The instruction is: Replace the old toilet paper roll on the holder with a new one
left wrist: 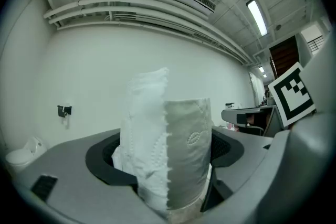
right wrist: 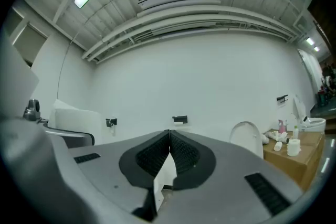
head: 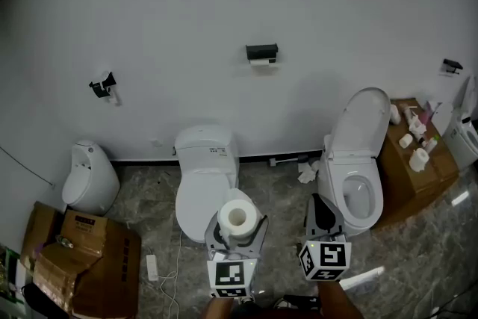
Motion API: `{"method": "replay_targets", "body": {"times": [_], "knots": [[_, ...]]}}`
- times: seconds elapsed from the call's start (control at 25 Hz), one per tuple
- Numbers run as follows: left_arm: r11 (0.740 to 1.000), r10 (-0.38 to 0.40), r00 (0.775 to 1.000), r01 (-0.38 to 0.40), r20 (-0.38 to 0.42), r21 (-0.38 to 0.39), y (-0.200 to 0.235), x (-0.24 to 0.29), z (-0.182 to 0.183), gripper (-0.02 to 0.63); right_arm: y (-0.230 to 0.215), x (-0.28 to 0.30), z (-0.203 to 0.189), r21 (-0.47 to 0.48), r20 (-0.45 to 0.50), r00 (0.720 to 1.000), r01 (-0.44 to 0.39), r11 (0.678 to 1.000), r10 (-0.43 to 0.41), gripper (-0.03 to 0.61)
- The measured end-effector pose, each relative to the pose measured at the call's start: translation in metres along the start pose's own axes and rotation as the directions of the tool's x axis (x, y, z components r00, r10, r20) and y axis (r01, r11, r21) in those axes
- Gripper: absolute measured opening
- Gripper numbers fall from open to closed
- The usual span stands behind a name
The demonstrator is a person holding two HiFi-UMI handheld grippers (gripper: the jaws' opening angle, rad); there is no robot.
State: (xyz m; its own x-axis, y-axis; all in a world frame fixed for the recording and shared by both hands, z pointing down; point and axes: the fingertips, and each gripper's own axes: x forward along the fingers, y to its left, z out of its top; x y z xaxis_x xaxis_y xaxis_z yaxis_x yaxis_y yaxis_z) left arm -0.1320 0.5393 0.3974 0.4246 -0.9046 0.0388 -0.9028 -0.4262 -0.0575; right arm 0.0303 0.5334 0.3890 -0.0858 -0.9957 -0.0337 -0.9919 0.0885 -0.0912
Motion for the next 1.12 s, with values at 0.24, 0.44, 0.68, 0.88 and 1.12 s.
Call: {"method": "replay_targets", "body": {"times": [0.24, 0.44, 0.68, 0.88, 1.12], "knots": [[1.000, 0.019, 1.000, -0.019, -0.007, 0.012, -0.024, -0.001, 0.001, 0.422, -0.021, -0.010, -0.006, 0.028, -0.011, 1.000, -0.016, 0.999, 0.017, 0.017], [0.999, 0.035, 0.999, -0.035, -0.017, 0.011, -0.038, -0.005, -0.004, 0.422, -0.034, -0.018, -0.010, 0.041, -0.015, 0.999, -0.035, 0.999, 0.036, 0.017], [0.999, 0.033, 0.999, -0.033, -0.019, 0.013, -0.039, 0.002, -0.004, 0.422, -0.037, -0.011, -0.009, 0.041, -0.011, 0.999, -0.041, 0.998, 0.041, 0.017], [1.000, 0.021, 1.000, -0.021, -0.011, 0.004, -0.029, 0.026, -0.007, 0.422, -0.038, 0.004, -0.012, 0.023, -0.014, 0.999, -0.040, 0.999, 0.040, 0.017], [1.000, -0.007, 1.000, 0.007, 0.007, -0.011, -0.004, 0.074, -0.008, 0.422, -0.040, 0.053, -0.020, 0.000, -0.027, 1.000, -0.009, 1.000, 0.009, 0.017]]}}
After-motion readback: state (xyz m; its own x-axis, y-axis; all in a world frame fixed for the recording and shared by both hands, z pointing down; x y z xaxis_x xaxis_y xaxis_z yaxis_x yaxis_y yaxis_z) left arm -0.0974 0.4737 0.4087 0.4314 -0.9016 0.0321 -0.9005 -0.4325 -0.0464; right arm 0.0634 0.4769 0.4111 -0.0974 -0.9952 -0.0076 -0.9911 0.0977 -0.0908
